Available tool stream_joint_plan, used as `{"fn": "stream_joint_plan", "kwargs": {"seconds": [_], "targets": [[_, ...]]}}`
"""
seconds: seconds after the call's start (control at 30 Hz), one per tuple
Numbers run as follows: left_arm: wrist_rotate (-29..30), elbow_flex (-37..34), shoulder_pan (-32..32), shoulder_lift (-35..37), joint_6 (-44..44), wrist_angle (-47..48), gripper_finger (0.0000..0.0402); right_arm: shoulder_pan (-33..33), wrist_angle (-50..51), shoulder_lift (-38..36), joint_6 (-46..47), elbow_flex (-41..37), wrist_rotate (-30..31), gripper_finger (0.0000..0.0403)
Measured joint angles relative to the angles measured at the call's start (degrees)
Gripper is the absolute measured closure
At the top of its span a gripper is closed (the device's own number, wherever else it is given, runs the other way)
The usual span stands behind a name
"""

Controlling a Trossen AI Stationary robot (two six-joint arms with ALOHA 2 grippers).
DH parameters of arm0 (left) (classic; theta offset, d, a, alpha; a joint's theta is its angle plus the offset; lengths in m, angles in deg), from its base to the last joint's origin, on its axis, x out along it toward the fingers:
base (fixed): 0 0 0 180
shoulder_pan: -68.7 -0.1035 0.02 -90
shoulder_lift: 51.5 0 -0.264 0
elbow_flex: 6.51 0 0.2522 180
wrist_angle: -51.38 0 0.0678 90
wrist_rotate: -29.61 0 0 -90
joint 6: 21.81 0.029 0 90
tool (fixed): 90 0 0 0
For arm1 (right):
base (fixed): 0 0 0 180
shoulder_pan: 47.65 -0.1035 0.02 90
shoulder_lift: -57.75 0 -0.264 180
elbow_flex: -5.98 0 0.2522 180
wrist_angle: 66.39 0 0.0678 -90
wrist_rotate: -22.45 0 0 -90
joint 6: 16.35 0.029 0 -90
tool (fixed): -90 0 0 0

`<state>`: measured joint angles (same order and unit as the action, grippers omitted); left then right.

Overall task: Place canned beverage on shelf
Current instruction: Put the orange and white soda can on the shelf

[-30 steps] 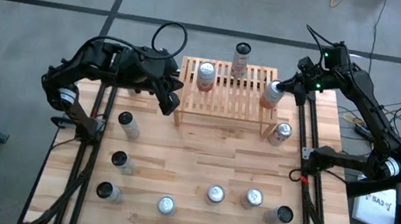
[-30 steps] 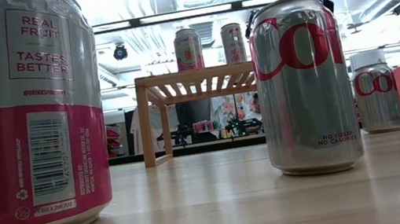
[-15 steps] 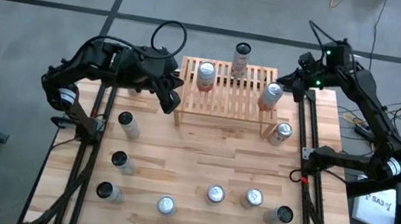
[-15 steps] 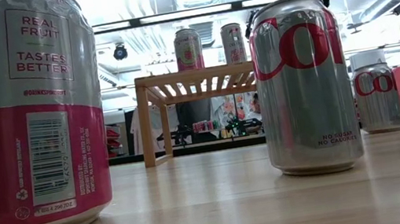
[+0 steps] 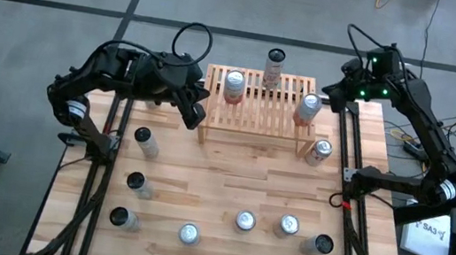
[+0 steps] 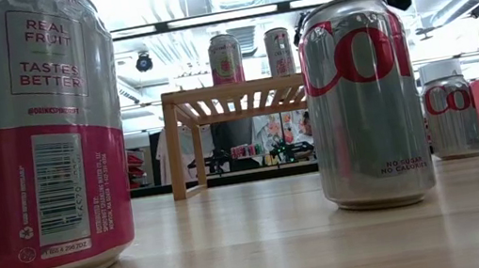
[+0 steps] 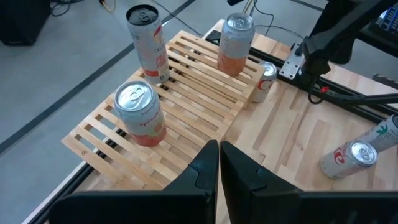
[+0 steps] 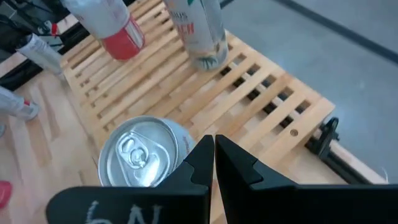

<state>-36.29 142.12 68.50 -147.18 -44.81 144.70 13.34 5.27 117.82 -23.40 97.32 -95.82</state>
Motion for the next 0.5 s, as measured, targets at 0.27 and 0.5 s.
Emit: {"fn": "stream_joint_plan", "kwargs": {"seconds": [0.27,0.5], "targets": [[0.02,0.00,0.00,0.00,0.46,-0.01,0.0402,-0.58,0.97,-0.02,1.02,-0.91,-0.18,0.0394],[0.42,0.00,0.00,0.00,0.46,-0.01,0.0402,-1.49,3.58,-0.77,0.52,-1.00,-0.20,0.0394]]}}
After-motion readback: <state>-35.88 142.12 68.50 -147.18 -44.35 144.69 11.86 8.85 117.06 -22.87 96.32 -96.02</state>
